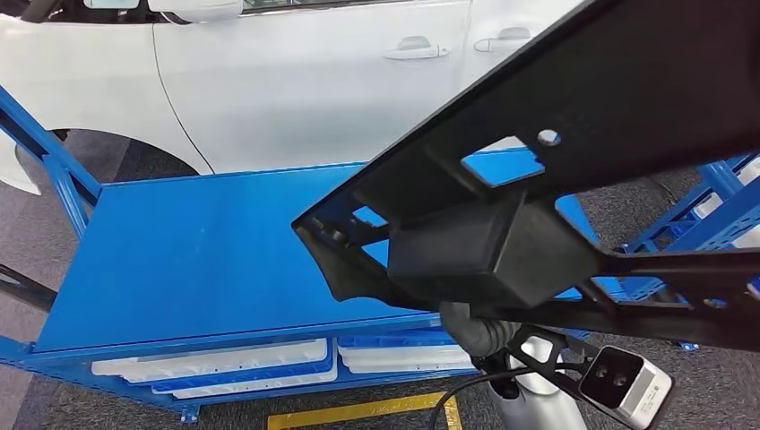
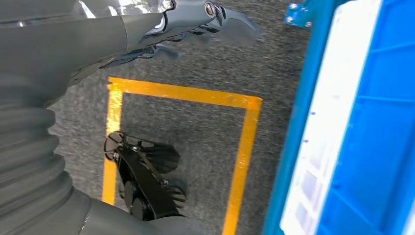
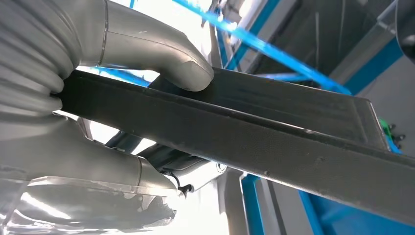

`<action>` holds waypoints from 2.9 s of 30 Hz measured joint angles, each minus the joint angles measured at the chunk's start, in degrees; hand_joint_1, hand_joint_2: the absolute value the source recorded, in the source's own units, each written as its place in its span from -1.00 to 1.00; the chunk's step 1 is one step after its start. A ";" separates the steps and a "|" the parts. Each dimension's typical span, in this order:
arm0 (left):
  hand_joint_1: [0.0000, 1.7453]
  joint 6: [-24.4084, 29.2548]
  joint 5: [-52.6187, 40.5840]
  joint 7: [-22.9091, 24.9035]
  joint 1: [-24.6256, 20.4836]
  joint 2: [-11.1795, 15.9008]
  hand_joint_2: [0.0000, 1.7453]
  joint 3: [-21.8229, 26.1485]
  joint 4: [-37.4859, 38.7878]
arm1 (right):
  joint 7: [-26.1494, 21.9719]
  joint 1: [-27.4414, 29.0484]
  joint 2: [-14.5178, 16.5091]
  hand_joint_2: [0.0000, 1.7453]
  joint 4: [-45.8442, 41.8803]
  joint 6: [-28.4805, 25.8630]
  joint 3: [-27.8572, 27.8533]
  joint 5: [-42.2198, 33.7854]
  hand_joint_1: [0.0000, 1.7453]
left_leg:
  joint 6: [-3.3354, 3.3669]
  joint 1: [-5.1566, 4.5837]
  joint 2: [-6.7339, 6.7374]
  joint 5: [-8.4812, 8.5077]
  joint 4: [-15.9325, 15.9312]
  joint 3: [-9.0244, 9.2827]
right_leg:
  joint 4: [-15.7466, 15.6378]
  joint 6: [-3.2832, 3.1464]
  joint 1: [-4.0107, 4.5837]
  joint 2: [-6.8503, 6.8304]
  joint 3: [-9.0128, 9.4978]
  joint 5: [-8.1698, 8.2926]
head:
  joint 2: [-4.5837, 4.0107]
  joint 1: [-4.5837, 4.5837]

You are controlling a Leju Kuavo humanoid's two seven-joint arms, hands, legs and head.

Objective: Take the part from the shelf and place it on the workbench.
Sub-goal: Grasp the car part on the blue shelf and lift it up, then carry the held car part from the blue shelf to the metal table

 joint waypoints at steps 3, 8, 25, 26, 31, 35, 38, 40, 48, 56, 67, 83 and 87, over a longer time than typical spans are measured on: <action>-1.00 0.82 -0.37 0.99 -0.13 -0.01 1.00 0.00 0.00 | 0.00 0.50 -0.36 1.00 1.60 0.66 1.67 -0.04 1.00 | 0.61 -0.12 0.02 3.74 -11.43 6.95 | 0.68 0.46 0.15 0.06 -0.98 0.49 | 0.00 0.02; -1.00 1.31 -0.82 1.76 -0.02 -0.09 1.00 -0.02 0.00 | 0.00 0.56 -0.65 1.00 5.50 0.39 4.42 0.41 1.00 | 2.19 -0.25 -0.03 5.33 -15.18 8.22 | 1.14 1.96 0.23 0.07 -1.59 1.22 | 0.00 0.08; -1.00 4.56 -2.14 9.41 -0.09 -0.48 1.00 -0.21 0.00 | 2.37 -9.49 3.17 1.00 29.68 -0.59 16.28 -0.35 1.00 | -0.22 0.31 0.25 7.16 -12.77 3.15 | 0.36 0.36 -0.45 0.15 1.76 -1.38 | 0.00 0.36; -1.00 4.70 -2.28 10.03 -0.07 -0.48 1.00 -0.23 0.00 | 2.46 -10.30 3.63 1.00 30.64 -0.59 16.73 -1.06 1.00 | -0.35 0.37 0.24 4.88 -10.00 2.10 | 0.19 0.02 -0.41 0.07 1.33 -0.87 | 0.00 0.33; -1.00 5.10 -2.97 11.54 0.15 -0.49 1.00 -0.62 0.00 | 2.60 -12.00 4.65 1.00 34.49 -0.72 17.80 -3.34 1.00 | -0.33 0.32 0.25 -0.63 -0.99 1.21 | 0.33 -0.39 0.44 0.00 -1.87 1.60 | 0.00 0.33; -1.00 5.38 -3.37 11.23 -0.04 -0.37 1.00 -1.14 0.00 | 2.60 -12.33 5.22 1.00 35.14 -0.88 17.98 -4.21 1.00 | 0.90 -0.18 0.17 3.17 -15.02 10.10 | 0.63 0.42 0.73 0.01 -3.36 3.39 | 0.00 0.40; -1.00 5.55 -3.90 10.97 -0.03 -0.32 1.00 -1.53 0.01 | 2.73 -12.45 5.40 1.00 35.14 -0.90 18.05 -4.79 1.00 | 1.84 -0.52 0.20 4.45 -15.62 9.76 | 0.28 1.44 0.54 -0.01 -3.49 4.61 | 0.00 0.46; -1.00 5.57 -4.14 10.71 -0.01 -0.35 1.00 -1.69 0.03 | 2.76 -12.44 5.34 1.00 35.11 -0.87 18.07 -5.16 1.00 | 2.54 -0.30 0.50 5.88 -15.80 8.70 | 1.78 2.09 0.35 0.15 -4.46 2.37 | 0.00 0.52; -1.00 5.06 -4.43 9.21 0.07 -0.28 1.00 -2.03 0.04 | 2.03 -11.89 5.21 1.00 34.99 -0.70 18.01 -6.36 1.00 | 2.55 -0.18 0.79 10.70 -15.19 2.30 | 10.45 3.02 -0.52 0.26 -0.52 -4.78 | 0.00 0.78; -1.00 4.83 -5.21 8.68 0.25 0.32 1.00 -2.81 0.15 | 1.49 -11.74 5.45 1.00 34.29 -0.64 17.36 -6.96 1.00 | 0.27 0.04 0.55 9.37 -12.68 0.00 | -1.39 -0.07 -0.12 0.01 4.91 -2.66 | 0.00 1.04; -1.00 4.49 -5.38 8.23 0.03 1.20 1.00 -3.04 0.19 | 1.08 -10.73 5.76 1.00 34.03 0.32 16.46 -7.25 1.00 | 0.56 -0.11 0.27 4.34 -16.12 10.42 | -0.19 1.15 0.36 0.00 -2.63 3.60 | 0.01 0.80; -1.00 5.83 -5.34 10.52 0.11 0.69 1.00 -3.21 0.26 | 0.89 -9.92 5.53 1.00 32.36 0.66 14.62 -6.73 1.00 | 1.68 -0.08 0.86 12.03 -16.42 2.25 | -2.24 0.15 1.34 0.16 7.03 -4.58 | 0.00 0.97; -1.00 6.16 -5.16 10.36 0.19 0.76 1.00 -3.22 0.26 | 0.85 -9.11 4.79 1.00 29.81 -0.07 12.48 -6.09 1.00 | 0.84 -0.14 0.71 8.80 -12.29 0.59 | -3.90 -0.42 0.48 0.28 7.19 -2.85 | 0.00 0.89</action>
